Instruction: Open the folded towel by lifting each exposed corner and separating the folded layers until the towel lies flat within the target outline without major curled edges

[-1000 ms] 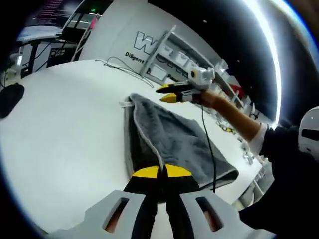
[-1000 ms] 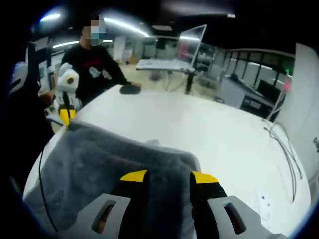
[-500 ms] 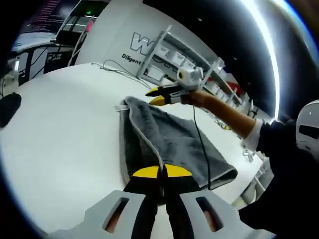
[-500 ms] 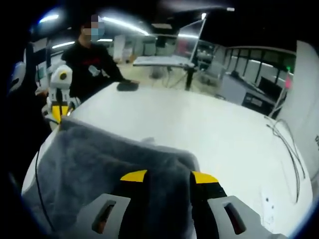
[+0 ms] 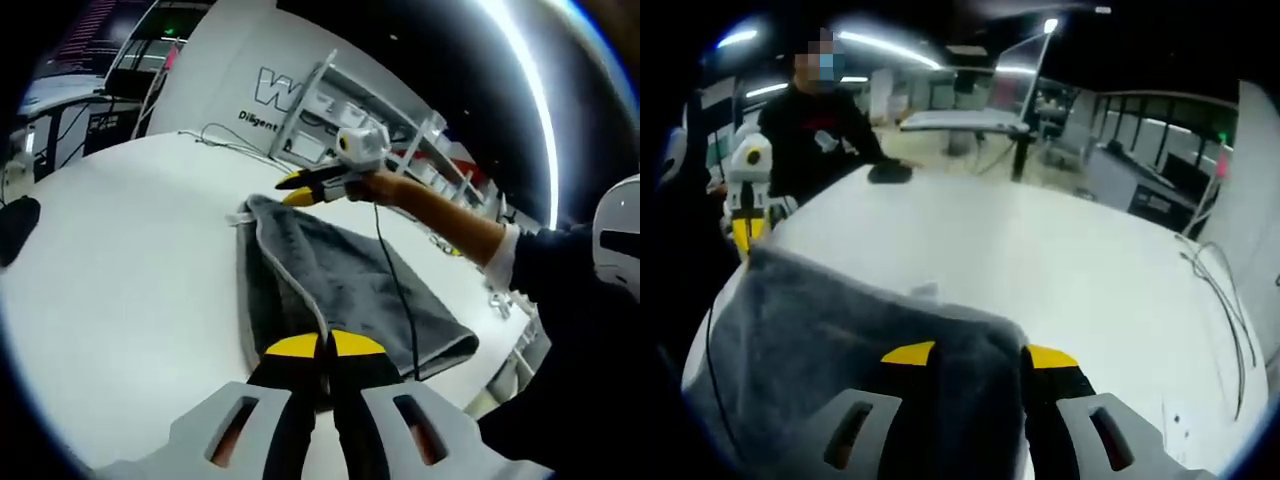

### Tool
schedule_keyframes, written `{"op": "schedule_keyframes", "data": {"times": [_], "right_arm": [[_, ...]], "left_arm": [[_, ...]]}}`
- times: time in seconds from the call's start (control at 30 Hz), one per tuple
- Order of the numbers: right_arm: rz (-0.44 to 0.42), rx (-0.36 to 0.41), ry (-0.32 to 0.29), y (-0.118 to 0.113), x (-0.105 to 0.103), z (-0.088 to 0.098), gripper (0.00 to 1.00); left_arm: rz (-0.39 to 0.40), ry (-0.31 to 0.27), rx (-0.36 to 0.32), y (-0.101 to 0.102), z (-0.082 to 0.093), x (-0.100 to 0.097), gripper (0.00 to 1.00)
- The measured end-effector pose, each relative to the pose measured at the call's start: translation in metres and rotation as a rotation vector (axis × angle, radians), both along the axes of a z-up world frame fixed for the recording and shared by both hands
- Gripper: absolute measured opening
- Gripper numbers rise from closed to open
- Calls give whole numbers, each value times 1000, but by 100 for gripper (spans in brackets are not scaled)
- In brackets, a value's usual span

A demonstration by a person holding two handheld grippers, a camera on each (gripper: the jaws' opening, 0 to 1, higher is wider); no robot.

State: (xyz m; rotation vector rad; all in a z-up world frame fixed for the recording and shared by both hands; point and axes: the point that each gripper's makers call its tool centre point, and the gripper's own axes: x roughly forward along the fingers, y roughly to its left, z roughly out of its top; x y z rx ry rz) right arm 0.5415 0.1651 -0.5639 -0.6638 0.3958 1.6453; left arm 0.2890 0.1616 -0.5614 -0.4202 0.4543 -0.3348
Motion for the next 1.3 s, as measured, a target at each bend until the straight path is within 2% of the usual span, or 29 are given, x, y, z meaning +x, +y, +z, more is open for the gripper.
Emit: {"op": "schedule_keyframes", "data": {"times": [0.2, 0.47, 0.57, 0.9, 1.17, 1.3], "right_arm": [[0, -16, -2, 7, 5, -2, 31], [6, -31, -5, 15, 9, -4, 32], [8, -39, -9, 16, 11, -6, 32], [13, -58, -12, 21, 19, -10, 31], [28, -72, -21, 29, 24, -18, 30], [46, -101, -30, 28, 23, -28, 30]], "left_arm": [[0, -1, -34, 1, 1, 1, 2], [1, -2, -32, 2, 0, 1, 2], [2, 0, -54, 1, 1, 2, 2], [2, 0, -47, 2, 1, 1, 2], [4, 3, -48, 1, 0, 2, 2], [7, 2, -52, 1, 0, 3, 2]]}}
